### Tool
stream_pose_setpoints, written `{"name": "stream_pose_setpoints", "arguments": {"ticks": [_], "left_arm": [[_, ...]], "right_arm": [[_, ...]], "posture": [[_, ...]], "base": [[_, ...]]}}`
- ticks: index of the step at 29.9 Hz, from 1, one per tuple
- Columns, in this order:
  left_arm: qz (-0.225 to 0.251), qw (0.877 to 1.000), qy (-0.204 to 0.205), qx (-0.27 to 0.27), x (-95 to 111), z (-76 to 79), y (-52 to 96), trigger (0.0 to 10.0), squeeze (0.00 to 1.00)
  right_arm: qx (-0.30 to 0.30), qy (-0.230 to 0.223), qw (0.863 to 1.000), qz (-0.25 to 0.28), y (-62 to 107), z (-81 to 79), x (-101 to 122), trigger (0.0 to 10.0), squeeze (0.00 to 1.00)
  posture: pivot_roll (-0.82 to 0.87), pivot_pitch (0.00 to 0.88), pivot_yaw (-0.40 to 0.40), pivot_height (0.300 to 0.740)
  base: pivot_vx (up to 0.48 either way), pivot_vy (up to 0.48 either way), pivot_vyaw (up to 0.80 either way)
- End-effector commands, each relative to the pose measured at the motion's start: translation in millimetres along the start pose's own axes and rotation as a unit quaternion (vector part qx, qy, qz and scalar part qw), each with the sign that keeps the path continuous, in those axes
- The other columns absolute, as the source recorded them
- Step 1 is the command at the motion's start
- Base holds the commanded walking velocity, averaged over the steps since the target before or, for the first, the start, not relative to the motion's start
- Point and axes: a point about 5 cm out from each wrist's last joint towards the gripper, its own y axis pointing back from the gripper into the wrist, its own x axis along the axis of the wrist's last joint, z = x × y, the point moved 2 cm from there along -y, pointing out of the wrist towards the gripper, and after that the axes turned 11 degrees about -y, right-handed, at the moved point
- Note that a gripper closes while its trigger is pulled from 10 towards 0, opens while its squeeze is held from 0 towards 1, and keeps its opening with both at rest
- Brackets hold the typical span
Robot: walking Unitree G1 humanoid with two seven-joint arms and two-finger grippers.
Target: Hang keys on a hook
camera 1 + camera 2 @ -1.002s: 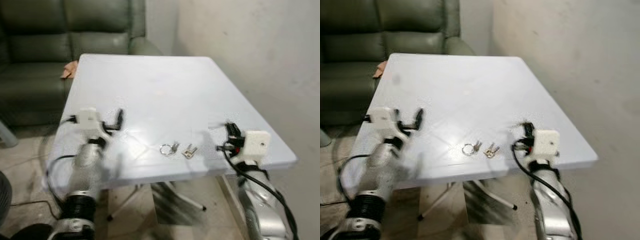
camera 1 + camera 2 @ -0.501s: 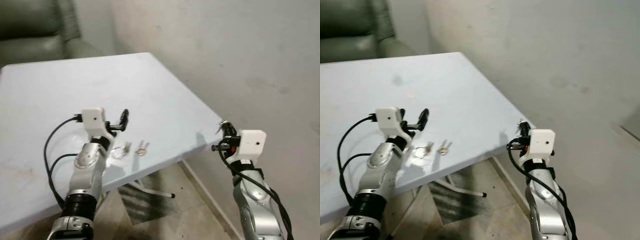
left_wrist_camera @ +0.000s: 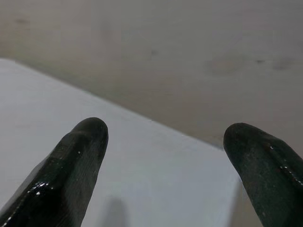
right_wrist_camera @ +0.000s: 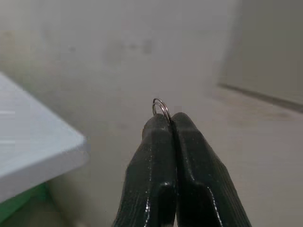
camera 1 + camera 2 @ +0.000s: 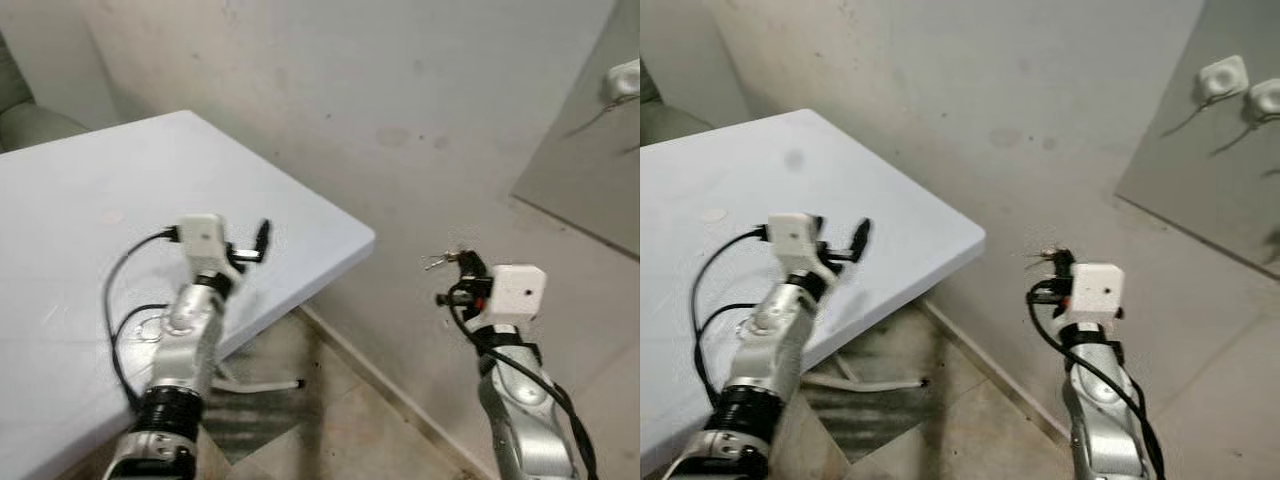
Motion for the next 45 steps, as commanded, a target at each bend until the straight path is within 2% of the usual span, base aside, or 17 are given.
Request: {"name": "stream_pose_setpoints", "arguments": {"ticks": [1, 7, 18, 28, 33, 45], "left_arm": [[0.01, 1.0, -0.011, 0.003, 5.1, -5.5, 0.4, 10.0, 0.0], [0.014, 1.0, -0.01, -0.001, 8.3, -4.6, -1.4, 10.0, 0.0], [0.001, 1.0, -0.016, -0.007, 3.8, 1.8, -1.3, 10.0, 0.0], [0.006, 1.0, -0.004, -0.021, 5.3, 6.5, -2.1, 10.0, 0.0], [0.007, 1.0, 0.0, -0.027, 6.3, 10.2, -2.5, 10.0, 0.0], [-0.017, 1.0, 0.009, -0.01, -1.0, 4.5, -1.2, 10.0, 0.0]], "right_arm": [[0.004, 0.0, 1.0, 0.01, -2.3, -2.8, 5.3, 10.0, 0.0], [0.004, 0.0, 1.0, 0.015, -5.5, -3.6, 9.4, 10.0, 0.0], [0.008, 0.003, 1.0, 0.004, -0.6, -8.8, 1.8, 10.0, 0.0], [0.006, 0.004, 1.0, 0.0, 2.3, -9.0, 0.2, 10.0, 0.0], [-0.004, 0.005, 1.0, 0.001, 1.1, -6.2, 2.6, 10.0, 0.0], [0.008, 0.007, 1.0, 0.0, 2.3, -5.9, 3.2, 10.0, 0.0]], "posture": [[-0.01, 0.0, -0.017, 0.74], [-0.01, 0.0, -0.016, 0.74], [-0.02, 0.0, -0.005, 0.74], [-0.03, 0.0, -0.004, 0.74], [-0.03, 0.0, -0.012, 0.74], [-0.02, 0.0, -0.023, 0.74]], "base": [[0.0, 0.0, -0.76], [0.0, 0.0, -0.76], [0.0, 0.0, -0.76], [0.0, 0.0, -0.75], [0.0, 0.0, 0.0], [0.0, 0.0, 0.0]]}}
